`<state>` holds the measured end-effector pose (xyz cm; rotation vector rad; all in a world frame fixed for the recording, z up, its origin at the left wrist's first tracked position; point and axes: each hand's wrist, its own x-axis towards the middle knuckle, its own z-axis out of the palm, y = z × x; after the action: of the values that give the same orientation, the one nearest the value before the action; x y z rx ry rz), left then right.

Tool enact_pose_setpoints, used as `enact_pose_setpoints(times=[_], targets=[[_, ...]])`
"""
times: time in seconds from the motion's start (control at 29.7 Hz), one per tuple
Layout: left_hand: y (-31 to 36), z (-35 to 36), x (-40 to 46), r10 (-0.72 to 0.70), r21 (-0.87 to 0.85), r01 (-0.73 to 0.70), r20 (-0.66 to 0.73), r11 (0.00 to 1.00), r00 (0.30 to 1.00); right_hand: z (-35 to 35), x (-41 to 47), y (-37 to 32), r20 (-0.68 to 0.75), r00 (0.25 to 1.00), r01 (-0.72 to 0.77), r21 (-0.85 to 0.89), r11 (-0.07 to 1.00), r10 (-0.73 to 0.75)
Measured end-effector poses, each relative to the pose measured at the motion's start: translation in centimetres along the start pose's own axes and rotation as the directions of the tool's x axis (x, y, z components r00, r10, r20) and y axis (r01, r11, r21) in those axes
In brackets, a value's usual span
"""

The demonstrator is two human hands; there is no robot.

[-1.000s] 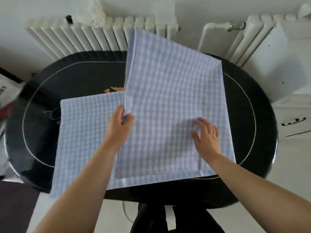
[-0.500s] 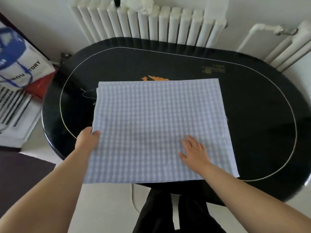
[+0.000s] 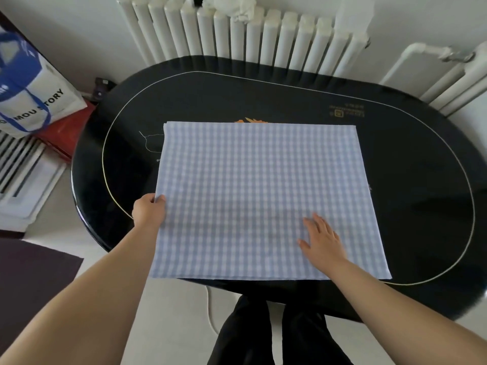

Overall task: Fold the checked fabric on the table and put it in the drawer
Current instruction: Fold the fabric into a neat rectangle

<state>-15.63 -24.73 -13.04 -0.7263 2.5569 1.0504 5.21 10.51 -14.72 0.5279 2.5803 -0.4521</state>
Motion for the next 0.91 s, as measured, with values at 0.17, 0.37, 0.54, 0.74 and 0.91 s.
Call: enact_pose_setpoints(times=[0.17,0.37,0.54,0.74,0.91], targets=[[0.1,0.4,0.6,-0.015,-0.018,0.016,0.049,1.0,0.999,0.3,-0.2,0.3,0.02,1.0,-0.004,-0.04,0.999,0.005],[-1.1,1.2,-1.0,-0.108,0.304,0.097,0.022,0.948,0.994,0.5,-1.0,-2.1,-0.013,0.959,0.278,-0.133,0.952,-0.282],[-3.4,2.0,-3.3,-0.195,0.384,0.201,-0.055,0.901,0.979,2.8,-1.9,-6.4,0.179,0.912,0.4,-0.186,0.897,-0.37],[-2.8,1.1,-2.7,-0.276,0.379,0.248,0.019,0.891,0.961,3.6,-3.0,-7.0,0.28,0.904,0.396,-0.266,0.879,-0.323],[-2.5,0.9,-2.6,-0.16,0.266,0.121,0.131,0.956,0.978,3.5,-2.9,-7.0,0.293,0.903,0.392,-0.258,0.883,-0.315]])
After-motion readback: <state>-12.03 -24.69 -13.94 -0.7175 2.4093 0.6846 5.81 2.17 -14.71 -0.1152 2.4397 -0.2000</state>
